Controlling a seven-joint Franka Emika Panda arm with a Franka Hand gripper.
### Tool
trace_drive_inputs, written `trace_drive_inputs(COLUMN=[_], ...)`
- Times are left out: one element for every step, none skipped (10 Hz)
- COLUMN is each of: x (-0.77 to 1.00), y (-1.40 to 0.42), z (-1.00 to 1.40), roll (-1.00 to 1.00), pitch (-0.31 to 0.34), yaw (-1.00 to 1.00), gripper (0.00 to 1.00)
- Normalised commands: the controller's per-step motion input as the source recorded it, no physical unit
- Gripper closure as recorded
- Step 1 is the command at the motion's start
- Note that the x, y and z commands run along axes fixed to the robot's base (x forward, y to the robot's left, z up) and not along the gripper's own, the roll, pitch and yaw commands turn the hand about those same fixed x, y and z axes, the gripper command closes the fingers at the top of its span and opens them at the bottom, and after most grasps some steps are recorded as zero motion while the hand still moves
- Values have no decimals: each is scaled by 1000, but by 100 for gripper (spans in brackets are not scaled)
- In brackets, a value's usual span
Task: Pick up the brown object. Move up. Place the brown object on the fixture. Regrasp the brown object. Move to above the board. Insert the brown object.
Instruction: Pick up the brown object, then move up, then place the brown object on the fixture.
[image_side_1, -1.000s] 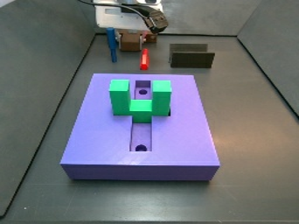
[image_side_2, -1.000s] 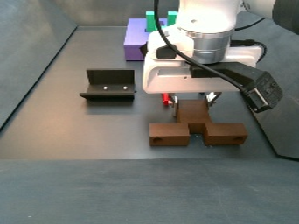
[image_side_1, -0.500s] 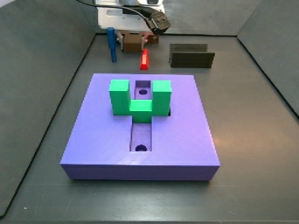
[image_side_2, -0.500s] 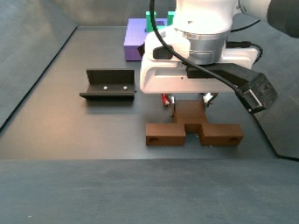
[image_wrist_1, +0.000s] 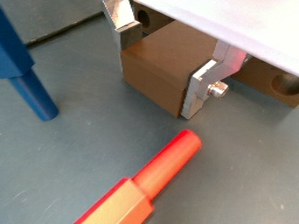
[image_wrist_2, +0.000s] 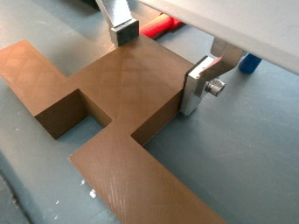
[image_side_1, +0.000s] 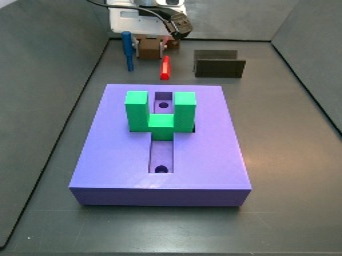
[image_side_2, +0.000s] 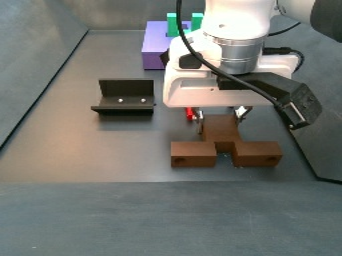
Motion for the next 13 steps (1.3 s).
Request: trace_drive_inputs(x=[0,0,25,-7,-1,0,0,0,0,69,89,117,146], y=[0,0,-10,-9,-2,-23,-80,-49,0,300,286,274,269], z=[0,833,832,579,379,0,0,-103,-171,131,140,143,143], roll=[0,0,-1,13,35,0,6,-243,-923,-1000,-1000,-1000,-1000], pitch=[0,0,-6,36,35,0,0,0,-94,0,0,-46,-91], yaw=[0,0,-6,-7,-4,0,0,0,0,-11,-31,-40,-49], gripper=[100,100,100,100,100,100,100,100,100,100,100,100,100])
